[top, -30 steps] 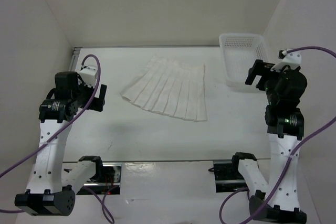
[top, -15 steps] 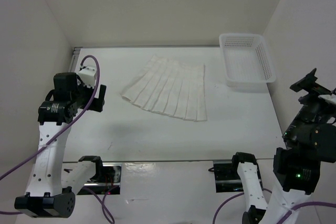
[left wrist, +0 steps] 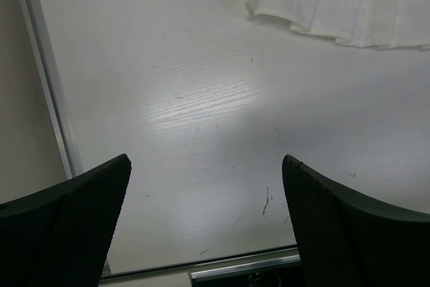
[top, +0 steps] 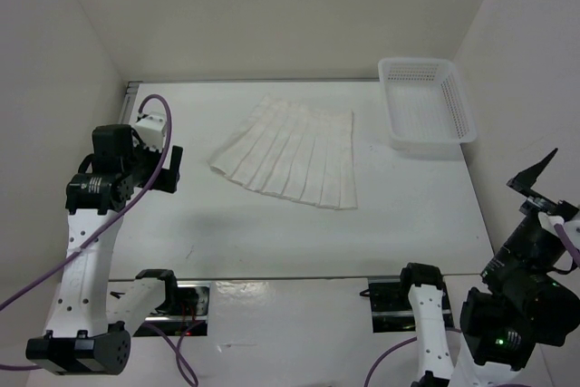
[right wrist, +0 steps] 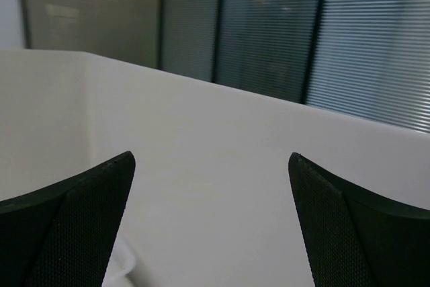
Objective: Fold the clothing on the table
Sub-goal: Flatten the skirt out
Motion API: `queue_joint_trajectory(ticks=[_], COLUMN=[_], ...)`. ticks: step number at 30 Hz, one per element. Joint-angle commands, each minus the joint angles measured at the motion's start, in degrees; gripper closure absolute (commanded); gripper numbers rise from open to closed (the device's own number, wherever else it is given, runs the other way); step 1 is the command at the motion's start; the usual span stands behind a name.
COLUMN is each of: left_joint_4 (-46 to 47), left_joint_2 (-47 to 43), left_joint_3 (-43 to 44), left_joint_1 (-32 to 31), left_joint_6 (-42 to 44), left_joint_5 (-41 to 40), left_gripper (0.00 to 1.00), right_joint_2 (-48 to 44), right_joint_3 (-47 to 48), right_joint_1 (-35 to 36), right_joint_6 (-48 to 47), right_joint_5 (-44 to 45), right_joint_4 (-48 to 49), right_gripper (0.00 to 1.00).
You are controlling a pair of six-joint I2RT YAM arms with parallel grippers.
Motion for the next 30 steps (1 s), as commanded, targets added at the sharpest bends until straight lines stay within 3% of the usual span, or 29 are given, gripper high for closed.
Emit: queue_joint_trajectory(ticks=[1,7,13,16,20,27,30], left_joint_4=[1.78,0.73,0.72,0.72,0.72,0.72,0.72], left_joint_2=[-0.08,-1.66,-2.28,-2.28,-2.28,-1.14,-0.61], left_joint_3=[1.42,0.37,0.37,0.37,0.37,0.89,0.89], left_joint_1=[0.42,0.95,0.95,0.95,0.95,2.08,2.61], left_joint_6=[-0.17,-0.16,-0.16,-0.16,0.36,0.36,0.89], left_joint_5=[0.09,0.09,0.09,0.09,0.09,0.09,0.09], left_gripper=[0.01,0.01,0.01,0.01,0.01,0.01,0.01], right_joint_2=[0.77,6.47,16.93,22.02,30.62,47.61,53.23], right_joint_3=[3.8,8.65,6.9,2.95,2.93,10.83,13.2], right_joint_1=[-0.29,-0.29,-0.29,-0.82,-0.82,-0.82,4.26], right_joint_6=[8.87,26.89,36.33,38.27,33.28,26.15,23.6], right_joint_5=[-10.45,-34.5,-55.44,-59.15,-59.17,-62.77,-61.11], right_joint_4=[-5.65,-17.97,-23.77,-25.88,-30.45,-38.45,-38.98], right_gripper=[0.01,0.01,0.01,0.01,0.01,0.01,0.01])
